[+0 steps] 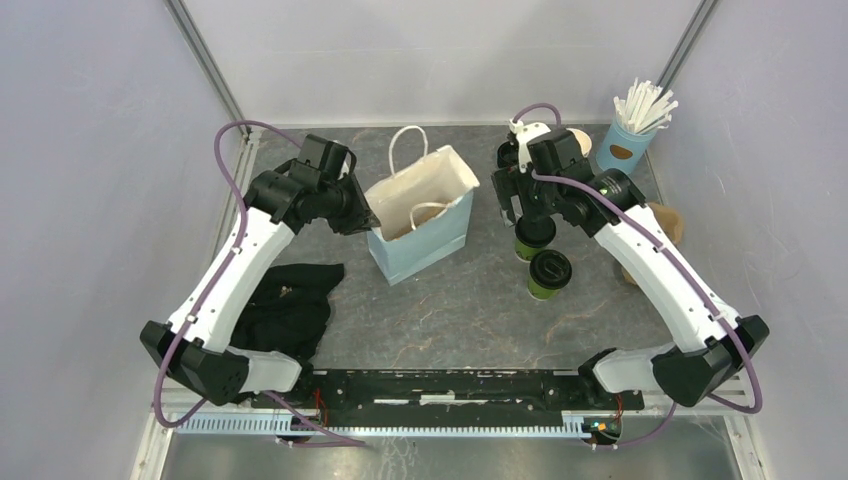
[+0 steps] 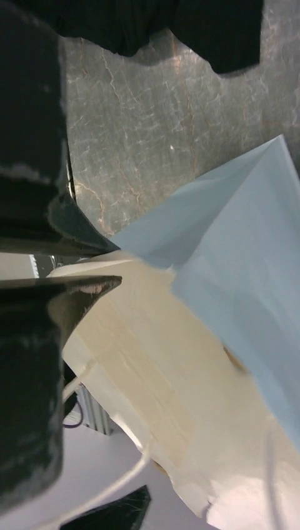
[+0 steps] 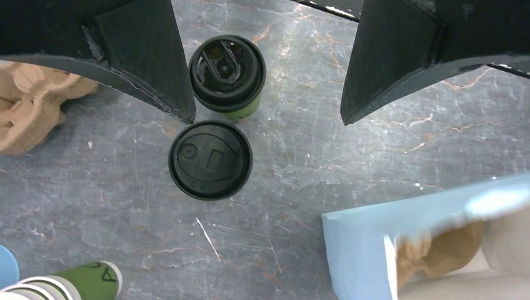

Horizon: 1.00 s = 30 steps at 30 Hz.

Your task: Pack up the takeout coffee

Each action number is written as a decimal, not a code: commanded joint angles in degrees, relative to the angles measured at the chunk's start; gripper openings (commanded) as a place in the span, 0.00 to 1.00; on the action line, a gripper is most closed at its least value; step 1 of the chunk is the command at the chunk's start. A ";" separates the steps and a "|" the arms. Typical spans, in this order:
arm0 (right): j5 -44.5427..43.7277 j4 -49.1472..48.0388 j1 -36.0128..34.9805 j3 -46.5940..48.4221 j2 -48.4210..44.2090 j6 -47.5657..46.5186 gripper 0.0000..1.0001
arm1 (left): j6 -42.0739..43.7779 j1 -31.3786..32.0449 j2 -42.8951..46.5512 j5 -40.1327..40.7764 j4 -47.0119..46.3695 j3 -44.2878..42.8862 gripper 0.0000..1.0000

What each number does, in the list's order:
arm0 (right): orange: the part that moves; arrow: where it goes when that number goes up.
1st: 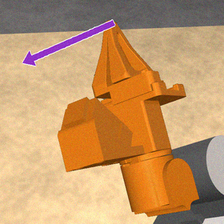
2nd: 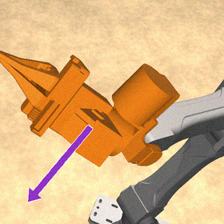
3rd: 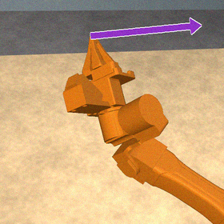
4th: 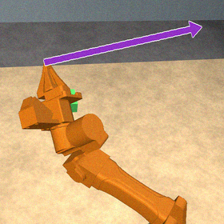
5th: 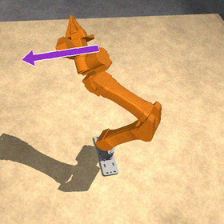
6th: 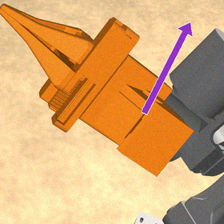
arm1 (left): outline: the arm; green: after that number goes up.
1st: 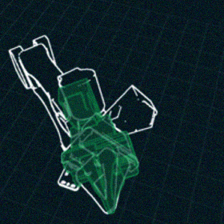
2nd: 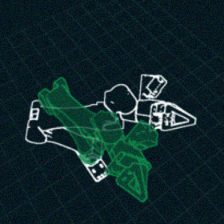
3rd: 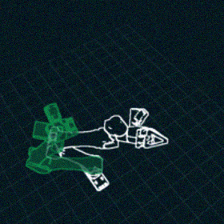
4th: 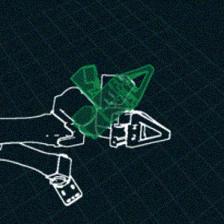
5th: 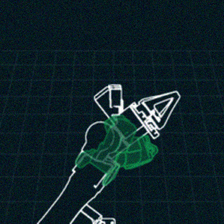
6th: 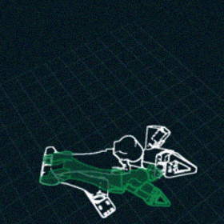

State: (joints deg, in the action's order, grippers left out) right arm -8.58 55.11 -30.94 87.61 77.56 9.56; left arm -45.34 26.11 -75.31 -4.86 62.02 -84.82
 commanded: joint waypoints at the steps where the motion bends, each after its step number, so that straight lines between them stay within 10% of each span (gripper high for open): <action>1: -5.13 2.17 0.36 -1.13 -3.75 -1.56 0.93 | 0.10 -1.02 -1.42 4.73 3.59 -4.49 0.29; 18: -0.21 8.26 4.75 -18.76 -7.82 1.69 0.98 | 12.17 -2.45 -6.94 14.16 4.95 -11.91 0.12; 30: 19.24 -12.99 4.71 -0.68 -0.35 11.88 0.95 | 13.83 -2.89 -8.11 13.82 6.71 -13.50 0.22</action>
State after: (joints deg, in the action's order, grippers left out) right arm 0.89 58.24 -26.35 80.36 73.95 13.02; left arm -34.54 23.53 -83.64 7.44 68.14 -98.39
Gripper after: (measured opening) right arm 0.968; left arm 0.200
